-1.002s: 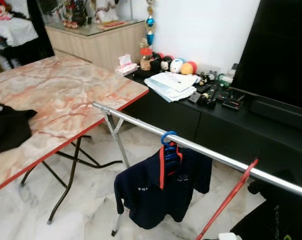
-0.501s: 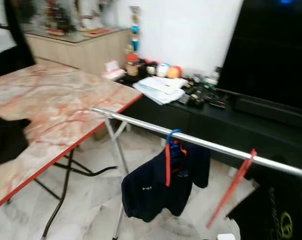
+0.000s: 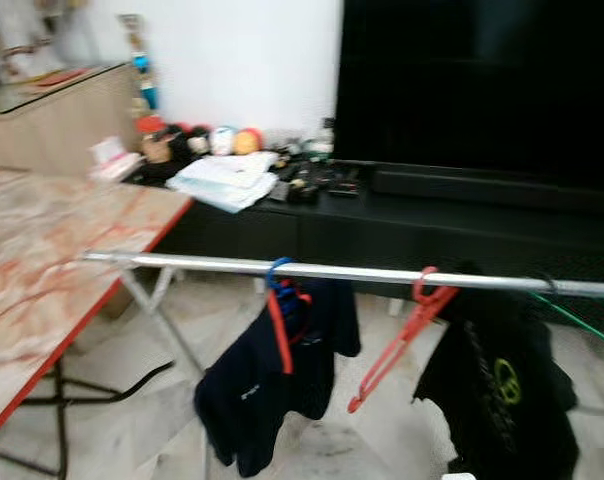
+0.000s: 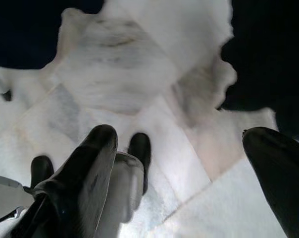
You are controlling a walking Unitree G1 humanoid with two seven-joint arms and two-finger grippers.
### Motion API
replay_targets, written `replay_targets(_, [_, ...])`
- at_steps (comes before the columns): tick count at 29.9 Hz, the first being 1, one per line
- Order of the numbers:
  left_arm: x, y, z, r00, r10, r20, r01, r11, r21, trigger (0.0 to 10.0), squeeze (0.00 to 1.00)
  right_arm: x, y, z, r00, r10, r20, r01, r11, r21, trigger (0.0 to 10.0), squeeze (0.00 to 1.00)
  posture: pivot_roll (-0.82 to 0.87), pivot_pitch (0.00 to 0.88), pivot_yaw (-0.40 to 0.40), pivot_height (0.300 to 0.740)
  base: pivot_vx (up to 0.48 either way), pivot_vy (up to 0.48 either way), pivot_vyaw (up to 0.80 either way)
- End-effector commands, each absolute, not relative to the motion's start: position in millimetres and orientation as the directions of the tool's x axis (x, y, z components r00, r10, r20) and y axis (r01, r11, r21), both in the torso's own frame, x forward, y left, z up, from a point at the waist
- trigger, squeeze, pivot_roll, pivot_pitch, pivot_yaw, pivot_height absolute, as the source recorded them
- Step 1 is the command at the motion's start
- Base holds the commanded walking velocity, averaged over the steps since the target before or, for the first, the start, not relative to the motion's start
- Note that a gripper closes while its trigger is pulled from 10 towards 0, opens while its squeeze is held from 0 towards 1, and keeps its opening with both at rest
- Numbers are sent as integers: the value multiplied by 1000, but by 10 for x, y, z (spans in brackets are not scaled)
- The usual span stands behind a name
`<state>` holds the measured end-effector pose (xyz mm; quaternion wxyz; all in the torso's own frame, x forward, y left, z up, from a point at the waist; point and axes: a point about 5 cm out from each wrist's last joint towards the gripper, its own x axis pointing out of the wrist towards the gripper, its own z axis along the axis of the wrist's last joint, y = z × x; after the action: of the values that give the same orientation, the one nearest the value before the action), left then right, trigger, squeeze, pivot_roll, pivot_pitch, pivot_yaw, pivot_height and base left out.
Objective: Hang hanger
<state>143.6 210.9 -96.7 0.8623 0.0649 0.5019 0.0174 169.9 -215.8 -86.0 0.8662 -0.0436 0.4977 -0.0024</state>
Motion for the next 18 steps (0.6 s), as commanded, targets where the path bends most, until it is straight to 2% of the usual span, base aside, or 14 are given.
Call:
replay_targets(1, [1402, 2127, -977, 485, 98, -869, 38, 991, 132, 10000, 0, 1712, -2131, -859, 508, -45, -860, -29, 997, -69, 10000, 0, -32, 0, 61, 740, 0, 0, -800])
replay_targets(8, [1439, 2098, -968, 495, 93, -864, 65, 987, 144, 10000, 0, 1715, -2133, -858, 509, -45, -860, -26, 997, -68, 10000, 0, -33, 0, 61, 740, 0, 0, -800])
replay_targets(15, [1460, 2082, -964, 496, 96, -863, 65, 987, 147, 10000, 0, 1714, -2138, -857, 510, -46, -859, -27, 997, -69, 10000, 0, -35, 0, 60, 740, 0, -340, -800])
replay_targets(18, [1483, 2069, -958, 502, 93, -860, 62, 988, 143, 10000, 0, 1725, -2139, -850, 524, -47, -851, -19, 998, -67, 10000, 0, -34, 0, 58, 740, 0, 0, 0])
